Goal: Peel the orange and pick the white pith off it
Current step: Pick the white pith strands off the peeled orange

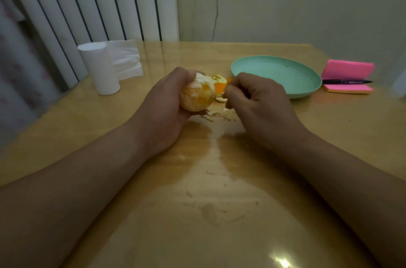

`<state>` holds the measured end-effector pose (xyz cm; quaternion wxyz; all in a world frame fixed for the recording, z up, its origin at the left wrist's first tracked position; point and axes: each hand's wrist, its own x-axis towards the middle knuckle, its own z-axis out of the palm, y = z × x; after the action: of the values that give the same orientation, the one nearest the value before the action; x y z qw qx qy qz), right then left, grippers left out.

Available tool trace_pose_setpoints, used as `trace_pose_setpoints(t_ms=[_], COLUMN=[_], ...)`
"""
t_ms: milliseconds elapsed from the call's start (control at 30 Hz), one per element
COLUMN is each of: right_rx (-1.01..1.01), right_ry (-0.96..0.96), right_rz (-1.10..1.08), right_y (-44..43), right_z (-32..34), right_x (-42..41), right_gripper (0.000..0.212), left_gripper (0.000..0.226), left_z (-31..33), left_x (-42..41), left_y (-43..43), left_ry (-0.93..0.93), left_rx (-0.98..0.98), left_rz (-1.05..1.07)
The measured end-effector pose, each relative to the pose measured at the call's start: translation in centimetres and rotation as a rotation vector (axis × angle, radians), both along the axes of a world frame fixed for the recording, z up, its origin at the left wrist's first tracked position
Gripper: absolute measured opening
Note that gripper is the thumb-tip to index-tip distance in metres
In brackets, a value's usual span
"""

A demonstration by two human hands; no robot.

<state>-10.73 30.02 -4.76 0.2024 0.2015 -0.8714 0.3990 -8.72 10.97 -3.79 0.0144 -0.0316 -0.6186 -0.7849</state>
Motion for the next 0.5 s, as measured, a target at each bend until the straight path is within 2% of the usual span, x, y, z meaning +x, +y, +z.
trace_pose_setpoints(t_ms=[100, 233, 367, 433, 500], right_rx=[0.052, 0.023, -0.018, -0.041, -0.076], right_ry=[-0.040, -0.045, -0.105, -0.137, -0.179], right_rz=[0.018, 0.048, 0.055, 0.049, 0.060], right_y=[-0.3, -0.8, -1.1, -1.1, -1.1], right_z=[-0.1, 0.1, 0.0, 0.1, 0.3], right_x=[0.1, 0.8, 1.0, 1.0, 1.1], right_gripper=[0.008, 0.004, 0.011, 0.013, 0.015], left_gripper=[0.029, 0.031, 0.028, 0.028, 0.026], left_z=[0.1, -0.3, -0.9, -1.0, -0.8], left_x=[-0.6, -0.9, -0.6, -0.7, -0.6], left_y=[-0.2, -0.5, -0.6, -0.7, -0.7], left_ry=[-0.044, 0.007, 0.222, 0.251, 0.223], left_rx=[0.067, 0.007, -0.393, -0.465, -0.444], left_rz=[0.024, 0.032, 0.086, 0.108, 0.109])
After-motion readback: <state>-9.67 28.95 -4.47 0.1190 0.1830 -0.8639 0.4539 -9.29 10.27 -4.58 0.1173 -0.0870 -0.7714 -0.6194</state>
